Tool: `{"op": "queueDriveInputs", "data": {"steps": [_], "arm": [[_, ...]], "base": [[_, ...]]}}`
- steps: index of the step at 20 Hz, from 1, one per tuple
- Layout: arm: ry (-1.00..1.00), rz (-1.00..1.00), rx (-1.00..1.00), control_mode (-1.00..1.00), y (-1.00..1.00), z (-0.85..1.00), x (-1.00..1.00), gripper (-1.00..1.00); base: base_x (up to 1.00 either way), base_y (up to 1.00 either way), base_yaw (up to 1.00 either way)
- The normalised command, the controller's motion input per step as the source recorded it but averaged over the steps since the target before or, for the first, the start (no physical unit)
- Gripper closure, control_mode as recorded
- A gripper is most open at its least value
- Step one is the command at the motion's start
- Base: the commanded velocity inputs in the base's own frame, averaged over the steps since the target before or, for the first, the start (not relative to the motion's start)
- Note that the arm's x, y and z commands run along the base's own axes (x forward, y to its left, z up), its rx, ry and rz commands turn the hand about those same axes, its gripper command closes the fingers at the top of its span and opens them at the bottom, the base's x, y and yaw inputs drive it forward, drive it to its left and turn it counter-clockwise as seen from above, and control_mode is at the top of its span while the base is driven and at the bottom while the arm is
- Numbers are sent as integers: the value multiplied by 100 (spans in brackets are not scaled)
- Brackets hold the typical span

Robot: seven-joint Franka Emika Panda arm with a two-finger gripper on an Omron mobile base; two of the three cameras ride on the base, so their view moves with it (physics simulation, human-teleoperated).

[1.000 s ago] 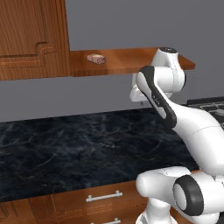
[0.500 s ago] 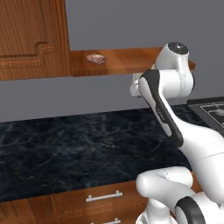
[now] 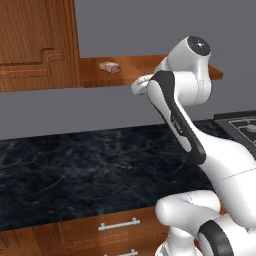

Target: Open the cabinet. Pick the bar soap and place it next to the sink. Then close the cabinet.

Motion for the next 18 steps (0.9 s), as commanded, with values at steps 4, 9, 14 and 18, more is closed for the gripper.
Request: {"op": "queueDriveInputs", "data": {"steps": [4,9,14,18], "arm": [[-1,8,1,-100,20,56,41,-100],[-3,3,0,-100,20,2,78,-100],[-4,2,0,-100,27,0,69,-100],[0,0,0,-100,18,-16,72,-100]], "base": [[0,0,0],[0,0,0],[0,0,0],[0,0,0]]}}
